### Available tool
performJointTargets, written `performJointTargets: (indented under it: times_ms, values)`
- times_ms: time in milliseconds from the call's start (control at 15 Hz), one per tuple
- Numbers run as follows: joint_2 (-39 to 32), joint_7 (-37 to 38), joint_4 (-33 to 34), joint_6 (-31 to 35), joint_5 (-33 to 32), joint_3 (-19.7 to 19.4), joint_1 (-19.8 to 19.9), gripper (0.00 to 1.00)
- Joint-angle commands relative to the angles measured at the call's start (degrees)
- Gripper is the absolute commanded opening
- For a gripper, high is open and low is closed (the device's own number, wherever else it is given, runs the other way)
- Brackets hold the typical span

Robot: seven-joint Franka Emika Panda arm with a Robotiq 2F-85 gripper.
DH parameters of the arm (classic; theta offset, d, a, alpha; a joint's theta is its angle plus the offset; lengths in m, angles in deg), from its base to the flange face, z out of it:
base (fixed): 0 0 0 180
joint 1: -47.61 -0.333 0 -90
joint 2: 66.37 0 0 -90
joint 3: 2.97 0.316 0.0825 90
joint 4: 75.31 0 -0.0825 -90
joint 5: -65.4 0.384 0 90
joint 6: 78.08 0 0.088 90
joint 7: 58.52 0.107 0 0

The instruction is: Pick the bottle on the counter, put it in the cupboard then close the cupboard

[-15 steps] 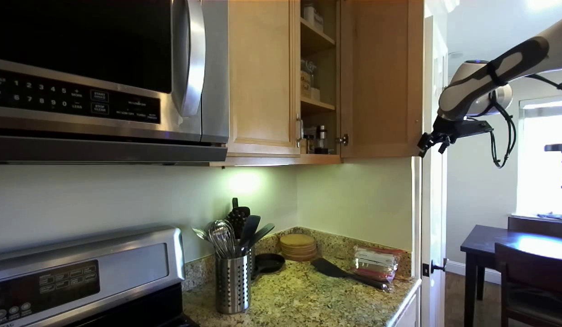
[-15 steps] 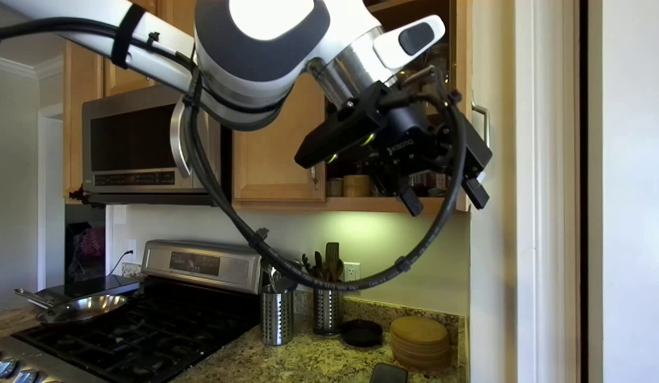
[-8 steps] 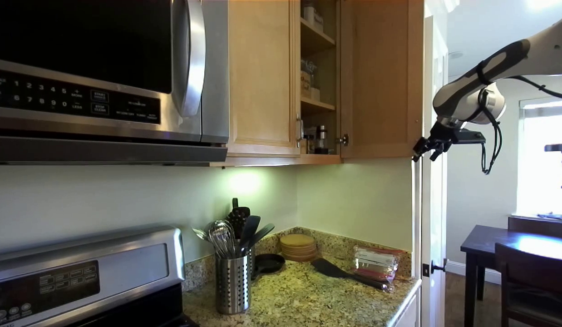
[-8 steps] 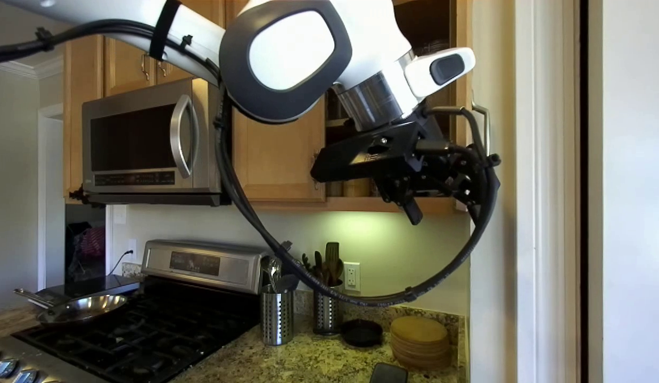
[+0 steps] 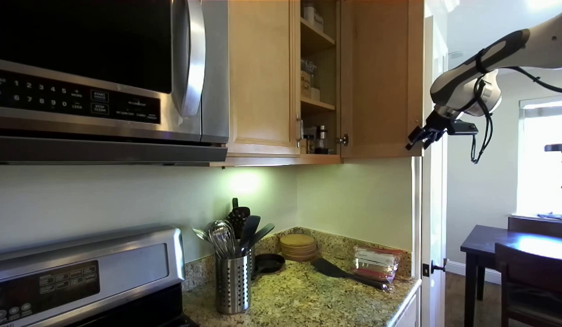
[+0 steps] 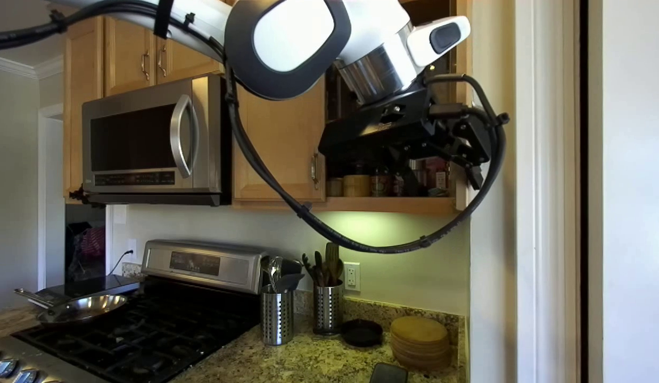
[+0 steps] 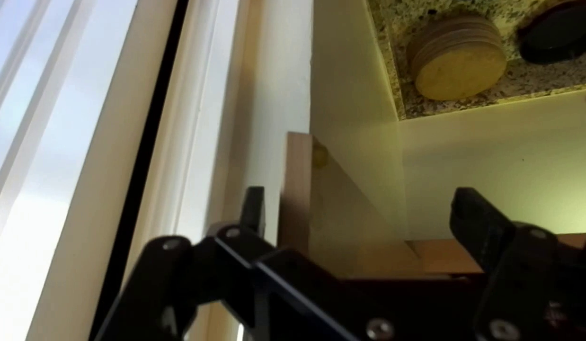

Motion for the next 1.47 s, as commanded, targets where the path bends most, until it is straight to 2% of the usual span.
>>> performJointTargets:
  times_ms: [0, 333, 667, 867, 1133, 1400]
  values:
    - [1.64, -3.52, 0.67, -0.32, 2.83, -0.35, -1.99, 1.00]
    - [5.74, -6.86, -1.57, -3.53, 2.44, 1.27, -3.65, 1.00]
    - [13.93, -8.59, -5.82, -11.82, 1.11, 5.41, -4.98, 1.00]
    - [17.54, -9.25, -6.83, -17.14, 2.79, 7.32, -8.60, 1.00]
    - [18.81, -13.71, -5.89, -21.45, 5.23, 7.11, -14.67, 1.00]
    - [17.24, -11.24, -8.01, -18.01, 0.55, 9.59, -11.58, 1.00]
